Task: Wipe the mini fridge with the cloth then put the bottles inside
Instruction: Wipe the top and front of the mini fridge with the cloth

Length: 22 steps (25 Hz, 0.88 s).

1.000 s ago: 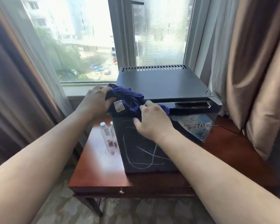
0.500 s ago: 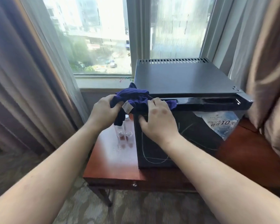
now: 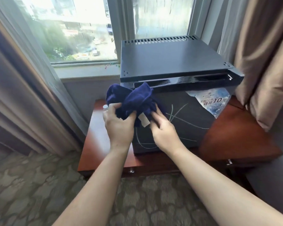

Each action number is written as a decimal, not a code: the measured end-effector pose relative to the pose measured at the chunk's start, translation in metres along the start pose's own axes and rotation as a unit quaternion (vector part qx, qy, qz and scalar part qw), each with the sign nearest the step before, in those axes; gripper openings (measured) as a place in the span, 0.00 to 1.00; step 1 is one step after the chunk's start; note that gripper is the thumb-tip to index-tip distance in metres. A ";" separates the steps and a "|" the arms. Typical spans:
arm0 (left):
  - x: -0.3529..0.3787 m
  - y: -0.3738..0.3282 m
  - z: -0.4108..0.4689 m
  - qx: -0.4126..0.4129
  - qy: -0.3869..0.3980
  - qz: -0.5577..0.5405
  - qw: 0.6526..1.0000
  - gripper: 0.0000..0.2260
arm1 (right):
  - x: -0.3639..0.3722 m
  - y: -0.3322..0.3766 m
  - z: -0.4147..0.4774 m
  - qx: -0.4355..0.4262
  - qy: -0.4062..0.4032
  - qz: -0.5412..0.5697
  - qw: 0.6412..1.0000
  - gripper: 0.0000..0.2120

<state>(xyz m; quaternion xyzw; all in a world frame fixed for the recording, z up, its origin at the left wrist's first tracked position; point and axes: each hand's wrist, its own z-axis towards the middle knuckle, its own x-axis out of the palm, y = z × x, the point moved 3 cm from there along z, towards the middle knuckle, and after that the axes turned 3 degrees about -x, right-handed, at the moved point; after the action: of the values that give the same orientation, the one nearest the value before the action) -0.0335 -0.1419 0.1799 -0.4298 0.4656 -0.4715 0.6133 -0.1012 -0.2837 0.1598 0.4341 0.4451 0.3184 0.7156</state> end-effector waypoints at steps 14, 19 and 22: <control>0.105 -0.033 -0.070 0.063 0.028 -0.074 0.995 0.21 | -0.083 -0.011 0.022 0.110 -0.191 0.427 0.877 0.17; 0.134 -0.017 -0.076 0.041 0.013 -0.063 0.997 0.20 | -0.095 -0.044 0.023 0.158 -0.240 0.358 0.888 0.07; 0.150 0.016 -0.087 -0.022 0.023 0.001 0.999 0.19 | -0.097 -0.087 0.018 0.224 -0.251 0.338 0.879 0.07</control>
<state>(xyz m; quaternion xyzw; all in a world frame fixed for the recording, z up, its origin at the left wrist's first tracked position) -0.0975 -0.2930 0.1225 -0.4312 0.4905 -0.4705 0.5934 -0.1180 -0.4085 0.1199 0.7726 0.1360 0.3125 0.5357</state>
